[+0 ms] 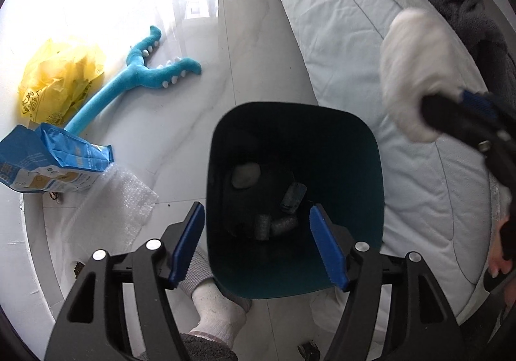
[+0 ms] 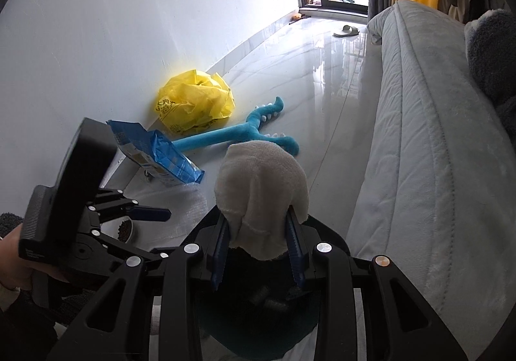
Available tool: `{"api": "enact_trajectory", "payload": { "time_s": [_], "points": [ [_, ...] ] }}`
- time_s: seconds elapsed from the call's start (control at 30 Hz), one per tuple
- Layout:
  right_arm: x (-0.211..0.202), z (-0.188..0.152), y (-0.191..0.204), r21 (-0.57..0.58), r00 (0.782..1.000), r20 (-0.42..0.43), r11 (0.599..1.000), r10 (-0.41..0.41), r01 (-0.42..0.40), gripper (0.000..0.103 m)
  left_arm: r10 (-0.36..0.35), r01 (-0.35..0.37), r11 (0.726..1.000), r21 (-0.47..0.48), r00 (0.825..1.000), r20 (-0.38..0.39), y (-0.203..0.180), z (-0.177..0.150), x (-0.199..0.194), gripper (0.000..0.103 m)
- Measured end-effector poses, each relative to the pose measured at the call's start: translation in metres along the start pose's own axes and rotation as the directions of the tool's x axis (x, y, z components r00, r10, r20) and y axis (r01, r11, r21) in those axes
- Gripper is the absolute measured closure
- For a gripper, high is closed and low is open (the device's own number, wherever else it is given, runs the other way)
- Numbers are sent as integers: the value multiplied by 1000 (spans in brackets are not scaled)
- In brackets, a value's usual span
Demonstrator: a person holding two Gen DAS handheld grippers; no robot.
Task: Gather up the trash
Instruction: 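Open the left gripper over the bin while the right gripper drops its tissue ball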
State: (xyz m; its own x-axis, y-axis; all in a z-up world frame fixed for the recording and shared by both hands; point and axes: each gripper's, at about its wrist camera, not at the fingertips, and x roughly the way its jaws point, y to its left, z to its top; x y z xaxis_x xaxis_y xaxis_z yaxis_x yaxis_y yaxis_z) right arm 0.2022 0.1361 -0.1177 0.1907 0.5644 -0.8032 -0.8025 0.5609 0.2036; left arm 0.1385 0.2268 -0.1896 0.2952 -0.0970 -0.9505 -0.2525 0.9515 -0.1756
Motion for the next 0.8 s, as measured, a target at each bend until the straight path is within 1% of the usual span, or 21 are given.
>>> {"api": "enact_trajectory", "payload": {
  "time_s": [0.2, 0.33, 0.47, 0.6, 0.8],
  "points": [
    [28, -5, 9, 5, 998, -64, 1000, 6, -5, 70, 15, -15, 1000, -11, 998, 54, 16, 0, -19, 31],
    [47, -10, 15, -2, 993, -116, 1000, 8, -8, 70, 39, -37, 999, -23, 995, 93, 26, 0, -28, 30],
    [63, -14, 19, -7, 987, -161, 1000, 5, -6, 70, 31, -24, 998, -50, 989, 142, 37, 1, -41, 30],
    [77, -21, 21, -10, 978, -209, 1000, 5, -8, 69, 37, -25, 998, -61, 978, 205, 40, 4, -56, 30],
    [92, -30, 24, -25, 965, -262, 1000, -7, 0, 69, 47, -30, 998, -61, 955, 294, 42, 5, -77, 30]
  ]
}}
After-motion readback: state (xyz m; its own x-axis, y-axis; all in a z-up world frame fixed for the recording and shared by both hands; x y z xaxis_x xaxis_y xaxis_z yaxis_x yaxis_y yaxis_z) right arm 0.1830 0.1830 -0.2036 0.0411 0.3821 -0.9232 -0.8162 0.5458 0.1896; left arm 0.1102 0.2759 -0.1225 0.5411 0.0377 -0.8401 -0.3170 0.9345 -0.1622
